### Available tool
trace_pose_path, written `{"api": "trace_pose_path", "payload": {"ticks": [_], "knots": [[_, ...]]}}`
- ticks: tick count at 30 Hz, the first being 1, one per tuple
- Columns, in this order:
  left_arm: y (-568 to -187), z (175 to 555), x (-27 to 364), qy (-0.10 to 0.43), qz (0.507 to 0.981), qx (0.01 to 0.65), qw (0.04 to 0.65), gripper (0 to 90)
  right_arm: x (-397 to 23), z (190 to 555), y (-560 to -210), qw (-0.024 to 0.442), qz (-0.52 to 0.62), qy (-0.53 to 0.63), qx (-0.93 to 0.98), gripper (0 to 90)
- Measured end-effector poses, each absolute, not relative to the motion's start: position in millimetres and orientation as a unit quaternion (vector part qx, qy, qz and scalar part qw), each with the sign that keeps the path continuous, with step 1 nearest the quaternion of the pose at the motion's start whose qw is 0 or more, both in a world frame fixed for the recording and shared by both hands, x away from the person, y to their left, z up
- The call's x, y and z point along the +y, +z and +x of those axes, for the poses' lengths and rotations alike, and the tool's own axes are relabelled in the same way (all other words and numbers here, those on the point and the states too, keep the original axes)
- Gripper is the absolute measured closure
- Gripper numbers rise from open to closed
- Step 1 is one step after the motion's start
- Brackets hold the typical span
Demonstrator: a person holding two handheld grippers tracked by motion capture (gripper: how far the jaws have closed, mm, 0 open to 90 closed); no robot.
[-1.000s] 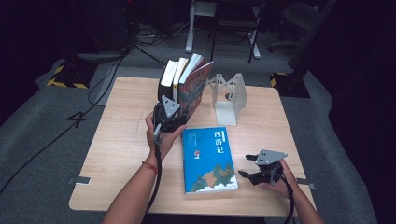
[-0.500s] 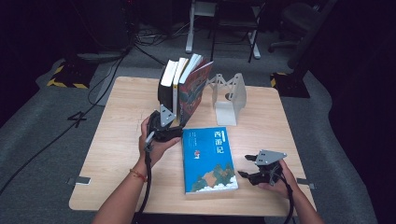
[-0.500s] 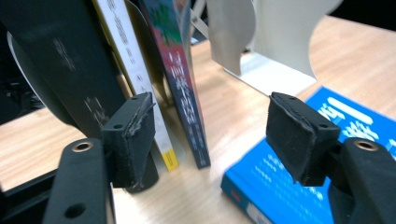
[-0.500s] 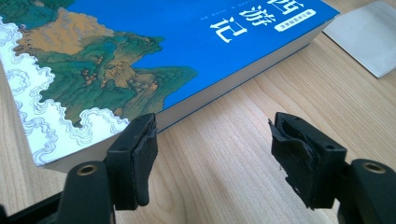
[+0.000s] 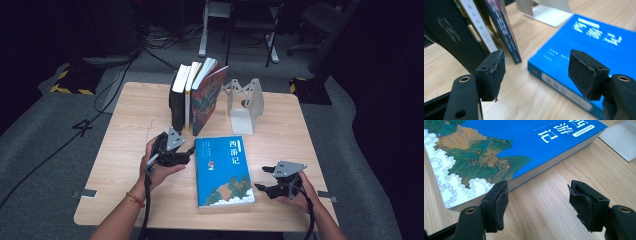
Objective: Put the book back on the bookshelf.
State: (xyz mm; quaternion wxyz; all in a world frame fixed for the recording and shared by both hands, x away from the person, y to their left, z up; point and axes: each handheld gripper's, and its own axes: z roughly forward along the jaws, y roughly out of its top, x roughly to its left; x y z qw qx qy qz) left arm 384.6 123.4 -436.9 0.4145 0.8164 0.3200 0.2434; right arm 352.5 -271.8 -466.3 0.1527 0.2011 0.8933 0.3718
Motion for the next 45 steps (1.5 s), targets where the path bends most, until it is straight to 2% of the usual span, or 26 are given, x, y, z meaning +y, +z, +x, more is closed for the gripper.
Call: {"api": "trace_pose_path", "payload": {"ticks": [19,32,40,45], "knots": [[-482,344,128,0.175,0.884,0.254,0.351,27.5,-267,351,-473,0.129,0.179,0.350,0.910,31.1],[-498,321,139,0.129,0.897,0.250,0.340,24.1,-263,349,-479,0.112,0.159,0.335,0.922,30.9],[-505,317,146,0.096,0.889,0.258,0.365,23.1,-261,350,-480,0.106,0.158,0.331,0.924,31.4],[-504,318,147,0.096,0.891,0.253,0.365,22.4,-262,349,-479,0.110,0.150,0.337,0.923,31.8]]}}
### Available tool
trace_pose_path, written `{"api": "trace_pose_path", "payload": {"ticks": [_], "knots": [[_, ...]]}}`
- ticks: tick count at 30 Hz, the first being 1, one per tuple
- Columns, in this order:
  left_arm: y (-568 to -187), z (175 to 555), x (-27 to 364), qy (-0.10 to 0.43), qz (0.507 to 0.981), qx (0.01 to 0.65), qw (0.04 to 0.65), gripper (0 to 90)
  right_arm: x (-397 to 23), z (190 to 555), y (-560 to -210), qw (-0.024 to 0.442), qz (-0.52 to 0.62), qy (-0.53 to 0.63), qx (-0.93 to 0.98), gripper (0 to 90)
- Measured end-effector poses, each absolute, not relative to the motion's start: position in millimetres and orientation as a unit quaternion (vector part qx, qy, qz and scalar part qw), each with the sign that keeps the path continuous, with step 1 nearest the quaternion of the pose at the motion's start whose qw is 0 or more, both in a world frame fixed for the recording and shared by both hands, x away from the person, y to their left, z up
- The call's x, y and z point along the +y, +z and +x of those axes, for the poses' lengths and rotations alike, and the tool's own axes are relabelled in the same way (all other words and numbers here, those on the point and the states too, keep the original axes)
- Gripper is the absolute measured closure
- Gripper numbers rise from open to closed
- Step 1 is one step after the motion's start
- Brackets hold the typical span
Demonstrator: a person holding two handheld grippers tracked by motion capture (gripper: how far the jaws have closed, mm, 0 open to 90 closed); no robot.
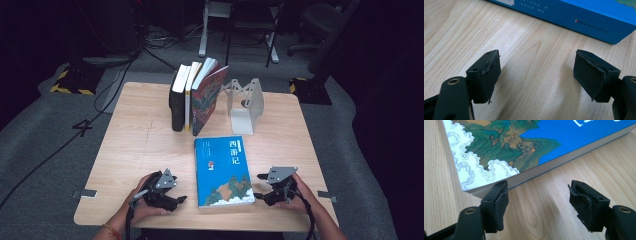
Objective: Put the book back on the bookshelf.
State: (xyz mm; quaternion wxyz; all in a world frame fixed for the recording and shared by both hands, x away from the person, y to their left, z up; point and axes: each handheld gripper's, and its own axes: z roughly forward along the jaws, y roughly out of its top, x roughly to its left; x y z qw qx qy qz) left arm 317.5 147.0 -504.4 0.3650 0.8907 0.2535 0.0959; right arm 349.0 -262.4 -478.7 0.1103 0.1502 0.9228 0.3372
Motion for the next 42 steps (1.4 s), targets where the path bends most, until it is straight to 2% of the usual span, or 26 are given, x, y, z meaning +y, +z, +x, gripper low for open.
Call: {"api": "trace_pose_path", "payload": {"ticks": [14,20,26,36,42], "knots": [[-504,318,147,0.094,0.891,0.254,0.365,22.0,-266,350,-468,0.111,0.157,0.383,0.904,31.2],[-500,316,144,0.092,0.897,0.265,0.342,20.0,-261,350,-462,0.112,0.158,0.404,0.894,30.5],[-491,308,139,0.081,0.895,0.251,0.361,19.9,-250,350,-460,0.123,0.154,0.404,0.893,29.7],[-469,292,109,0.072,0.885,0.209,0.411,19.7,-246,351,-454,0.131,0.159,0.423,0.883,29.1],[-468,291,87,0.071,0.893,0.186,0.404,19.8,-244,351,-451,0.136,0.161,0.428,0.879,29.1]]}}
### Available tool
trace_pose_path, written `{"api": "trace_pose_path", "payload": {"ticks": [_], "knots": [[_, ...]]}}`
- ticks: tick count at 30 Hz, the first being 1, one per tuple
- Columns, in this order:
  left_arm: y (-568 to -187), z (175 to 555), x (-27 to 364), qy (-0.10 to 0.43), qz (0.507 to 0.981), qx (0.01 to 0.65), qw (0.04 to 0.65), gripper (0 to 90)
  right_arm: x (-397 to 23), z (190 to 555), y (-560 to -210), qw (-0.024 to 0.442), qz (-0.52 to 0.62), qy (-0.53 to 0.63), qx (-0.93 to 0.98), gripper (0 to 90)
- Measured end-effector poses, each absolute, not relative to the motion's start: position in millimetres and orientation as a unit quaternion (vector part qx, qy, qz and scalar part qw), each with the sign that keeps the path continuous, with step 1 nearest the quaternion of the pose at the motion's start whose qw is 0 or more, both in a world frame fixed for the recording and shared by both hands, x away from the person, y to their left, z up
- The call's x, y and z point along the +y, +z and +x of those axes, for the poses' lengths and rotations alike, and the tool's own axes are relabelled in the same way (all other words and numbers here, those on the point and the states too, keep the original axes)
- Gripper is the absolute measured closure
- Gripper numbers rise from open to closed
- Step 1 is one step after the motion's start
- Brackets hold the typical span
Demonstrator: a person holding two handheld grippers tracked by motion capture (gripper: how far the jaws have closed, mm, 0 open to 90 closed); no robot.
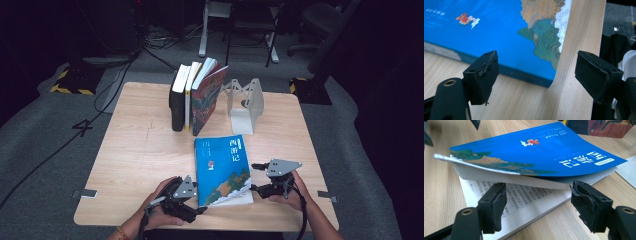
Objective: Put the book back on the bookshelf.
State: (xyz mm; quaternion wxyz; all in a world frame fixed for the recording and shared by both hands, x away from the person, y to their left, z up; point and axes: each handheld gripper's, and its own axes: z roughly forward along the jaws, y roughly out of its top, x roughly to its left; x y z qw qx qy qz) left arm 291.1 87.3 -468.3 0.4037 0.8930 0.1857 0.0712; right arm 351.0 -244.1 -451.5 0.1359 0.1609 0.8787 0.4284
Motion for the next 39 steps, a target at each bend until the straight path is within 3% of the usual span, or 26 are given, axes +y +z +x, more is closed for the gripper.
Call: {"api": "trace_pose_path", "payload": {"ticks": [15,27,31,39], "knots": [[-464,289,20,0.093,0.896,0.170,0.400,28.9,-240,353,-447,0.143,0.162,0.440,0.872,28.1],[-471,296,-14,0.146,0.883,0.235,0.380,29.3,-237,353,-447,0.151,0.162,0.440,0.870,27.5],[-473,299,-17,0.164,0.878,0.249,0.374,37.1,-238,353,-447,0.151,0.161,0.438,0.872,27.2],[-467,300,-9,0.175,0.880,0.225,0.381,65.8,-237,353,-448,0.154,0.166,0.439,0.870,29.0]]}}
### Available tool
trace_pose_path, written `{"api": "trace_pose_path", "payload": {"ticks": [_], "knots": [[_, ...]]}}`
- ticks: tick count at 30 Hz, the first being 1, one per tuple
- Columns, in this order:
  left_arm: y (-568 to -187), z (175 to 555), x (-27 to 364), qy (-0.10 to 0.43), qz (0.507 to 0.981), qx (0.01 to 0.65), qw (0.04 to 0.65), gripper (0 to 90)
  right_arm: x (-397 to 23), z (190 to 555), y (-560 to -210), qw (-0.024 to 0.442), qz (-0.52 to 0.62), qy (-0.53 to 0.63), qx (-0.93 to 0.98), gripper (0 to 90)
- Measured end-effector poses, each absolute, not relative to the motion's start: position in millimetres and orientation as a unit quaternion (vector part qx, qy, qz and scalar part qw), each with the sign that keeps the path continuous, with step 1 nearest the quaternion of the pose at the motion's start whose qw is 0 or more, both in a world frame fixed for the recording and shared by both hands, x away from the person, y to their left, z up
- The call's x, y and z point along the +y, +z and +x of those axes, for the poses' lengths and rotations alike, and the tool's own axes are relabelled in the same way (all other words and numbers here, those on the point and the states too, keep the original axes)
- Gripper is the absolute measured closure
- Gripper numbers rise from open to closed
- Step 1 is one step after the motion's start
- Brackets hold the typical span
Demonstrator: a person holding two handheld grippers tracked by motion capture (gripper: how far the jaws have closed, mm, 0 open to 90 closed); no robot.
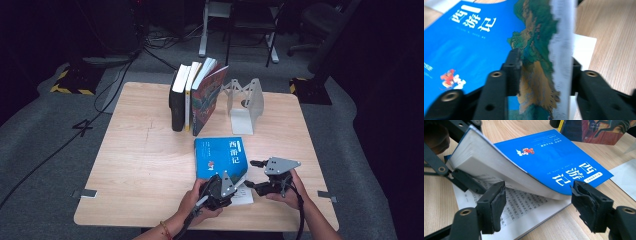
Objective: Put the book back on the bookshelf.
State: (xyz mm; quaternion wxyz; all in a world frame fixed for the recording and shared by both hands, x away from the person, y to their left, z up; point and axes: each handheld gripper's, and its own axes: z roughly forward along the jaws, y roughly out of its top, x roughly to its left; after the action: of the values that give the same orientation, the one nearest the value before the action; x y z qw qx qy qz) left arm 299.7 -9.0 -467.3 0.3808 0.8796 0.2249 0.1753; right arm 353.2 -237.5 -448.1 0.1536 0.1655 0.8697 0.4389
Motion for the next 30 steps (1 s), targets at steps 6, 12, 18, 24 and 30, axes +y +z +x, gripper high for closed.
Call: {"api": "trace_pose_path", "payload": {"ticks": [6,12,18,24,30], "knots": [[-463,300,-1,0.174,0.882,0.198,0.390,76.7,-239,354,-448,0.150,0.168,0.446,0.866,30.0],[-457,299,22,0.135,0.886,0.175,0.409,79.2,-238,353,-450,0.136,0.162,0.447,0.869,28.9],[-455,292,51,0.144,0.887,0.157,0.409,82.2,-229,347,-450,0.151,0.144,0.444,0.872,30.8],[-455,291,76,0.127,0.883,0.164,0.421,81.9,-215,344,-450,0.152,0.123,0.443,0.875,30.8],[-452,288,96,0.120,0.880,0.172,0.427,81.2,-199,346,-456,0.142,0.111,0.436,0.882,33.9]]}}
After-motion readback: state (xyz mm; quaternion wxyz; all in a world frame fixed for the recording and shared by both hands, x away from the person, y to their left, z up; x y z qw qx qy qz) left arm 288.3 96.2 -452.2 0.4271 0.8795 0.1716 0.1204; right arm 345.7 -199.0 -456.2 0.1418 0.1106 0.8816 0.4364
